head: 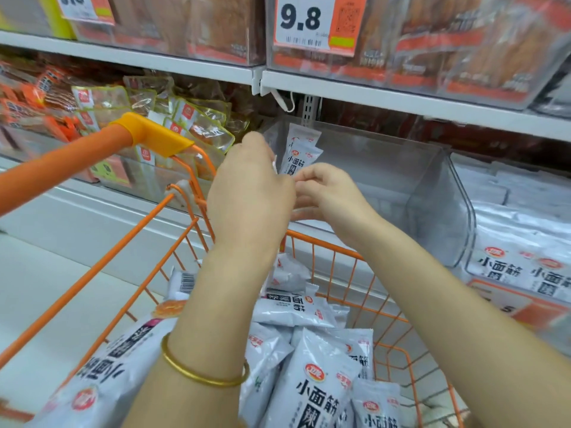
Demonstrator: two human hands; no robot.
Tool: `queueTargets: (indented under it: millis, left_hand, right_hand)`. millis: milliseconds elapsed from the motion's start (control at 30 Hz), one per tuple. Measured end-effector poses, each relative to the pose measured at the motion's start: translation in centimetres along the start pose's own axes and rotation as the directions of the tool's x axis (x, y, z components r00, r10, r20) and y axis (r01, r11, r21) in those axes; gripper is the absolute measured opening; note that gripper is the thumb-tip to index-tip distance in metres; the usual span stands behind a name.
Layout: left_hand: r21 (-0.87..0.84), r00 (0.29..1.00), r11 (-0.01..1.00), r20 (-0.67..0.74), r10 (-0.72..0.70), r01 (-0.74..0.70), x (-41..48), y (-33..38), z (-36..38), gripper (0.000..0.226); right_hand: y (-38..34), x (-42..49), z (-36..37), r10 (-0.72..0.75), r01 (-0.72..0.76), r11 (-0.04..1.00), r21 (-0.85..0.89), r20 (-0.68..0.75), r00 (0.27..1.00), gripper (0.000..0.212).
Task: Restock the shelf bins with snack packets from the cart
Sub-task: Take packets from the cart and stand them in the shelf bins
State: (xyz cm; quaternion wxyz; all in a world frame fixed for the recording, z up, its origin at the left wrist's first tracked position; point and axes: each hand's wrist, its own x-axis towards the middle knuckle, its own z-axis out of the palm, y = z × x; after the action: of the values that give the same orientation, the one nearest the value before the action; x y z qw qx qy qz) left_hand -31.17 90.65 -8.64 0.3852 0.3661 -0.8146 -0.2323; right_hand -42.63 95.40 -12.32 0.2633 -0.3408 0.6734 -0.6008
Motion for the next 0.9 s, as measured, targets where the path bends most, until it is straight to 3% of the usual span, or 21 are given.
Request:
queueTargets:
  millis: [167, 300, 367, 433, 533, 600, 667, 733, 833, 900]
  left_hand:
    - [-0.358, 0.995, 0.928, 0.031, -0.093, 0.098, 0.5, -1.1, 1.1, 0.018]
    - [-0.607, 0.968, 0.756, 0.119, -0.219, 0.246, 1.2, -2.0, 1.0, 0.015]
    - [-0.658, 0.955, 0.694, 0.164, -0.247, 0.292, 1.1, -2.1, 1.1, 0.015]
    - [-0.659, 0.949, 0.684, 0.180, -0.260, 0.313, 0.9, -2.1, 1.5, 0.023]
    - [-0.385, 0.991, 0.913, 0.056, -0.122, 0.134, 0.6, -2.3, 2.3, 0.040]
    - [-0.300, 0.979, 0.954, 0.203, 0.032, 0.031, 0.1, -2.0, 3.2, 0.042]
    - [-0.313, 0.916, 0.950, 0.384, 0.113, 0.014, -0.6, -1.4, 3.8, 0.049]
    - [-0.336, 0.909, 0.942, 0.397, 0.131, 0.011, -0.8, -1.4, 4.1, 0.050]
    - [-0.459, 0.931, 0.881, 0.358, 0.065, 0.115, -0.6, -1.9, 3.9, 0.026]
    - [-0.502, 0.939, 0.852, 0.341, 0.040, 0.146, -0.4, -2.1, 3.9, 0.017]
  right_hand:
    - [-0.5, -1.1, 0.1, 0.047, -0.054, 0.998, 0.039, 0.152, 0.987, 0.018]
    - [-0.4, -1.6, -0.5, 0.101, -0.168, 0.971, 0.172, 0.340, 0.935, 0.022]
    - [-0.2, -1.7, -0.9, 0.108, -0.184, 0.967, 0.174, 0.374, 0.921, 0.037]
    - [-0.2, -1.7, -0.8, 0.090, -0.133, 0.978, 0.162, 0.249, 0.964, 0.030]
    - [-0.3, -0.9, -1.0, 0.028, -0.007, 0.993, 0.116, -0.176, 0.984, 0.019]
    - [-0.1, -0.4, -1.5, 0.012, 0.016, 0.996, 0.091, -0.302, 0.953, 0.026]
    - [-0.2, -0.4, -1.8, 0.079, -0.037, 0.981, 0.189, -0.221, 0.972, 0.042]
    - [-0.1, -0.5, -2.1, 0.149, -0.106, 0.950, 0.293, -0.130, 0.980, 0.057]
    - [0.1, -0.3, -2.8, 0.143, -0.122, 0.950, 0.289, -0.054, 0.988, 0.036]
    - [0.3, 0.0, -3.3, 0.174, -0.186, 0.962, 0.202, 0.074, 0.982, 0.034]
